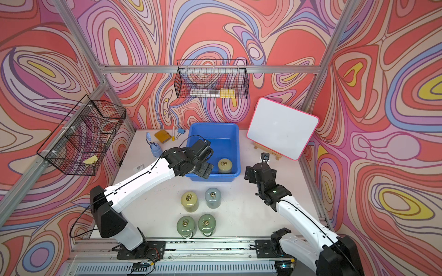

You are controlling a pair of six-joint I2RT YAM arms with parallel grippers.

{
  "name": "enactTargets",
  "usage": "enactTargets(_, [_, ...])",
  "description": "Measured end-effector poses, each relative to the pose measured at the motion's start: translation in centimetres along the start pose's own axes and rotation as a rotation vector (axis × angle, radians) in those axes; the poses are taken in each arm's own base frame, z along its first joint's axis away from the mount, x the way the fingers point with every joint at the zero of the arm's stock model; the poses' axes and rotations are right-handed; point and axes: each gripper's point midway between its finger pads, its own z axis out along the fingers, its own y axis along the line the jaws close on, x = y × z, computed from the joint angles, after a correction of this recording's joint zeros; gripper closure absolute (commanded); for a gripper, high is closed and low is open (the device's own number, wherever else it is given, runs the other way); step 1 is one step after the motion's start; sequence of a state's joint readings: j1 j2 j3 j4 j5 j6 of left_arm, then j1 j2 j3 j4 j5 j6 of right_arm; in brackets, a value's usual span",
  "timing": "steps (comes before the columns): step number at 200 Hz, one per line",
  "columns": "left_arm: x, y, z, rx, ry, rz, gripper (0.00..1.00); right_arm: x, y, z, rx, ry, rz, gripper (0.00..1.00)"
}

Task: Take the tea canister out of the basket
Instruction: Pick up the tea canister from the basket.

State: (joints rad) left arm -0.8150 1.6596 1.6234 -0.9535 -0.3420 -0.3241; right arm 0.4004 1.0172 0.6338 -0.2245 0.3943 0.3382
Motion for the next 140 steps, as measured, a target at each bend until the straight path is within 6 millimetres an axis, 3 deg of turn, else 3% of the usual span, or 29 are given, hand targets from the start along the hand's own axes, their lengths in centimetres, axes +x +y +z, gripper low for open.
enactTargets(64, [0.2,1.6,4.6,-0.039,0.073,-0.206,0.01,0.1,0.2,0.0,-0.012,0.004,0.0,0.02])
enactTargets(98, [0.3,1.3,5.9,-0.058,0.084,-0.294,0.01,0.1,0.3,0.0,-0.018,0.006,0.0,0.02])
enactTargets(140, [-1.1,2.1,6.9,-0.102,0.071,-0.407,0.01,0.1,0.4,0.0,-0.023,0.007,0.001,0.02])
